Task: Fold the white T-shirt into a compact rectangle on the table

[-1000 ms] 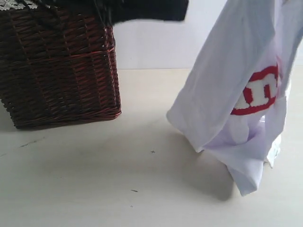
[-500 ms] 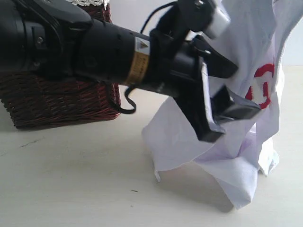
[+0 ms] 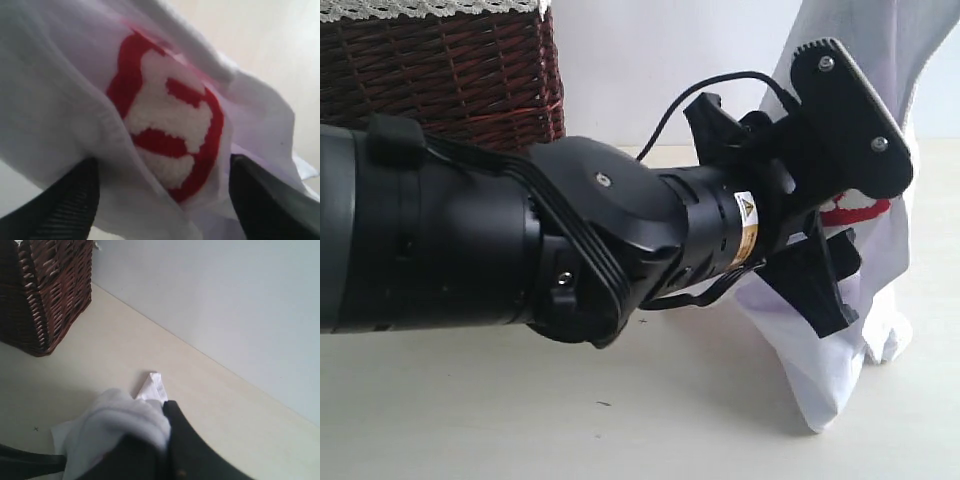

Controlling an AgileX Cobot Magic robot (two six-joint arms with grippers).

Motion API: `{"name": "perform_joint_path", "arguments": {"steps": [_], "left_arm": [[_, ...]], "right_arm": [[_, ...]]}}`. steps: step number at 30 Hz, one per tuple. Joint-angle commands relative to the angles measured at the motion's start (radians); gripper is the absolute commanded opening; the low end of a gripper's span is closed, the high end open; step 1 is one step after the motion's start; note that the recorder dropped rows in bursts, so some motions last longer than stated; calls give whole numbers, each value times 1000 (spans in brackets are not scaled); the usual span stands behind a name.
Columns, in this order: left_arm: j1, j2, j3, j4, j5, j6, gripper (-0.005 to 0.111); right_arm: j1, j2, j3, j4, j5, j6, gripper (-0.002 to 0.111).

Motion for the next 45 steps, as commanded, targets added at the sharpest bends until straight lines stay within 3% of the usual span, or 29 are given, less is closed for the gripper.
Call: {"name": "perform_joint_path", "arguments": {"steps": [1, 3, 6, 8, 10, 11, 13, 18, 22, 27, 29, 35, 37, 40, 45], "left_arm": [[-3, -11, -2, -124, -19, -43, 70], [-3, -10, -2, -73, 1, -86, 70], [5, 6, -2, 7, 135, -148, 70], [22, 12, -5, 20, 137, -194, 64], [45, 12, -10, 20, 155, -194, 43], [56, 10, -10, 20, 182, -194, 22], [69, -7, -10, 20, 207, -158, 1], [91, -128, -10, 20, 218, -76, 0], [168, -235, -10, 20, 172, -76, 0], [298, -336, -10, -38, -136, -85, 0], [302, -388, -10, -37, -180, -85, 0], [300, -533, -14, -43, -313, -84, 0], [299, -563, -14, -43, -367, -88, 0], [299, -604, -17, -40, -366, -88, 0], [299, -640, -46, -36, -366, -88, 0]], "right_arm": [[-1, -4, -10, -5, -31, 11, 0], [-1, -4, -10, -5, -31, 25, 0], [-1, -4, -10, -5, -31, 30, 0], [-1, -4, -10, -5, -27, 30, 0], [-1, -4, -10, -5, -21, 30, 0], [-1, -6, -10, -5, -21, 30, 0], [-1, -8, -10, -9, -17, 30, 0], [-1, -16, -10, -149, -8, 91, 0], [-1, -37, -10, -168, 11, 109, 0], [-1, -104, -10, -356, 84, 163, 0], [-1, -157, -10, -374, 82, 188, 0], [-1, -284, -10, -166, 72, 101, 0], [-1, -323, -29, -223, 87, 103, 0], [-1, -357, -112, -251, 130, 141, 0], [-1, -364, -244, -110, 179, 139, 0]]}}
